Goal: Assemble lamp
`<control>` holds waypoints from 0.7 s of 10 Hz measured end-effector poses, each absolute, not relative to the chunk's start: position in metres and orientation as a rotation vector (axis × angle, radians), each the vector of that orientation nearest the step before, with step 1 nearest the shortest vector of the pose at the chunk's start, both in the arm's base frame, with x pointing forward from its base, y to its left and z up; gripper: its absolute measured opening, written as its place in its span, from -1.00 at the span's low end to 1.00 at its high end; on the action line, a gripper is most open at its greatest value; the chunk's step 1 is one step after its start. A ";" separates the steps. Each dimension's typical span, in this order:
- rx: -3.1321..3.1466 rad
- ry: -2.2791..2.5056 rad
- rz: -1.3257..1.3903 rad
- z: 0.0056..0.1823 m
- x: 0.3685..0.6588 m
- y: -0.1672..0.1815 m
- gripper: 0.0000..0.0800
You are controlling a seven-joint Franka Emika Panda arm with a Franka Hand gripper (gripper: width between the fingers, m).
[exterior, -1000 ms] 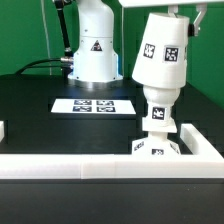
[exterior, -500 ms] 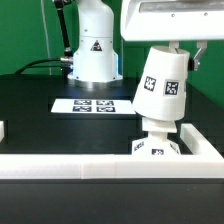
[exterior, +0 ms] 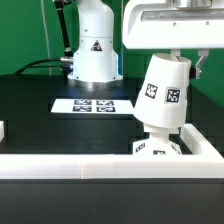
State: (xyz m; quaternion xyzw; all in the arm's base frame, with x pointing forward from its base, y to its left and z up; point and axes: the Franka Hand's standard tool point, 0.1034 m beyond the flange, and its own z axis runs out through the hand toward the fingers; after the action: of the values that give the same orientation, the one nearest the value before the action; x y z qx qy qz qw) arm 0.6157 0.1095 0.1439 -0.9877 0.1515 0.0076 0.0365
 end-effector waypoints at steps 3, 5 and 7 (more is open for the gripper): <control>-3.034 0.463 0.053 0.150 0.613 0.102 -0.40; -3.035 0.522 0.092 0.160 0.608 0.097 -0.06; -3.064 0.572 0.111 0.173 0.603 0.094 0.63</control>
Offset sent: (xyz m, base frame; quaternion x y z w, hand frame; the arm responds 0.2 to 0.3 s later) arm -0.0095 -0.0170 0.0179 -0.0262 -0.0336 0.0239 0.9988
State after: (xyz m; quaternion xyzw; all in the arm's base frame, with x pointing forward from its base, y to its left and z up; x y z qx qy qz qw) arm 0.6029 0.0941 0.1725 -0.9823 0.1834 0.0356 0.0115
